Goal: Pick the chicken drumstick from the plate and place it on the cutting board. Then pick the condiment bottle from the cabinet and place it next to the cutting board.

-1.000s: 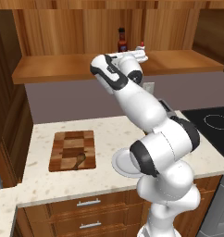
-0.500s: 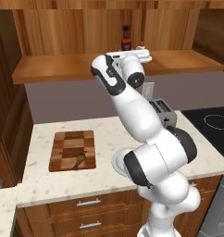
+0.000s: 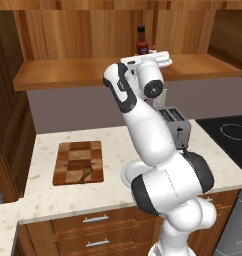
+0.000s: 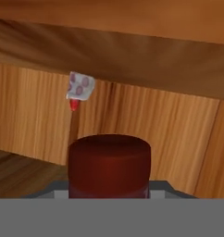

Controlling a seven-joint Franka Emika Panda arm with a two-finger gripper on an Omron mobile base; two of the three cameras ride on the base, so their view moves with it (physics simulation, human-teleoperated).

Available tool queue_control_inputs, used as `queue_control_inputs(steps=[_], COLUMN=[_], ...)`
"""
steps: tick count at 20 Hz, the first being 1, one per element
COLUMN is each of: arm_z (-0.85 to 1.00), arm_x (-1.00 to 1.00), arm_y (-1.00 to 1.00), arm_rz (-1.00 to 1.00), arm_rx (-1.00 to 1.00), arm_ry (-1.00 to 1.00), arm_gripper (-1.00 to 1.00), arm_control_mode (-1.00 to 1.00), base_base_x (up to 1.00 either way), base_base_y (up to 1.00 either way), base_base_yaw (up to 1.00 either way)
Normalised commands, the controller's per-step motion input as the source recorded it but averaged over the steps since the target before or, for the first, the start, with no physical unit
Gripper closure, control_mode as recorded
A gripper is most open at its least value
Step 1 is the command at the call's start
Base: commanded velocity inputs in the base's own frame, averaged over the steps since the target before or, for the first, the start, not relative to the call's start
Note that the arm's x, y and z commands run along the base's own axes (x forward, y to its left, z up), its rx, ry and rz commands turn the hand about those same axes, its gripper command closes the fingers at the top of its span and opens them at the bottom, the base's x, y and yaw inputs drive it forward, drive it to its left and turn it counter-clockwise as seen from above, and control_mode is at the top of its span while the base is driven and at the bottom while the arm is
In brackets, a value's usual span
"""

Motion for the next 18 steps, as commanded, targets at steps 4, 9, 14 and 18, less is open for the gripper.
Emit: queue_control_inputs(steps=[4, 9, 14, 18], arm_z=[0.28, 0.31, 0.36, 0.37], arm_x=[-0.4, -0.36, -0.35, -0.41], arm_y=[0.0, 0.0, 0.0, 0.0], arm_rz=[-0.04, -0.04, -0.03, -0.01], arm_rx=[0.01, 0.05, 0.1, 0.13], arm_ry=[0.04, 0.06, 0.06, 0.04], arm_gripper=[1.0, 1.0, 1.0, 1.0], arm_control_mode=[-1.0, -1.0, -1.0, -1.0], base_base_x=[0.0, 0.0, 0.0, 0.0], base_base_y=[0.0, 0.0, 0.0, 0.0], base_base_yaw=[0.0, 0.0, 0.0, 0.0])
